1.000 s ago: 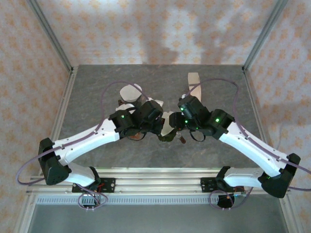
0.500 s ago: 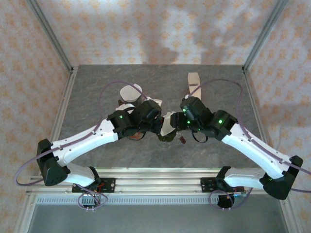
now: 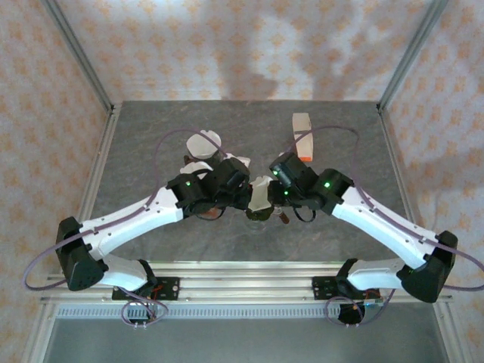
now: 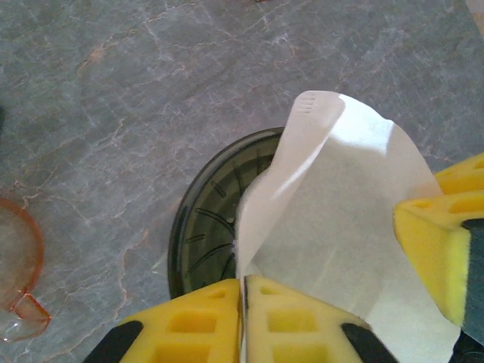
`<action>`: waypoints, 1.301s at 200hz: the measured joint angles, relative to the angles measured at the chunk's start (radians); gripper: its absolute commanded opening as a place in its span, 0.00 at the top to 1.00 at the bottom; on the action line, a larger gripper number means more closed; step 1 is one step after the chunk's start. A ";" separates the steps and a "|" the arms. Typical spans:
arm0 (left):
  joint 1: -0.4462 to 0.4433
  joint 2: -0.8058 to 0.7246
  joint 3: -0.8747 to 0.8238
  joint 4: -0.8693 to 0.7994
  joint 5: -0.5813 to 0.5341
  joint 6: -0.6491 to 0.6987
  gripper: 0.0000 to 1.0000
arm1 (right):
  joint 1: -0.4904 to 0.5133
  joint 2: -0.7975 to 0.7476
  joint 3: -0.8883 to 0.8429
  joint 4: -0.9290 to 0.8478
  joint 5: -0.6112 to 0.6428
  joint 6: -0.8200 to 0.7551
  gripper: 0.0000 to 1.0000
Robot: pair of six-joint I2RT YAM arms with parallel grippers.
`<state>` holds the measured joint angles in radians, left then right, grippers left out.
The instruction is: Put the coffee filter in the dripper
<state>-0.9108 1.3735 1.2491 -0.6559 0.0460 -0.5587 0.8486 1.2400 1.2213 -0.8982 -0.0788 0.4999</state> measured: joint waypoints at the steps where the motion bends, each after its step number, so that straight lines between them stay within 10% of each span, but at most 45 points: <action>1: 0.001 0.000 0.000 0.000 0.000 0.000 0.78 | 0.000 0.001 0.000 0.000 0.000 -0.002 0.84; 61: 0.005 -0.069 -0.027 0.008 -0.009 -0.012 0.64 | 0.000 0.004 0.001 -0.010 0.001 -0.008 0.84; 115: 0.021 -0.075 -0.034 0.011 -0.009 -0.010 0.64 | 0.002 0.003 0.035 -0.034 0.015 -0.033 0.52; 150: 0.024 -0.075 -0.047 0.010 -0.009 -0.010 0.64 | 0.002 0.001 0.055 -0.038 0.032 -0.060 0.49; 260: 0.036 -0.090 -0.080 0.023 0.000 -0.018 0.47 | 0.002 0.072 0.127 -0.082 0.053 -0.169 1.00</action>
<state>-0.8745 1.2839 1.1687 -0.6331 0.0460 -0.5770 0.8505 1.3121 1.3487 -0.9798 -0.0257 0.3309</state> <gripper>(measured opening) 0.517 0.052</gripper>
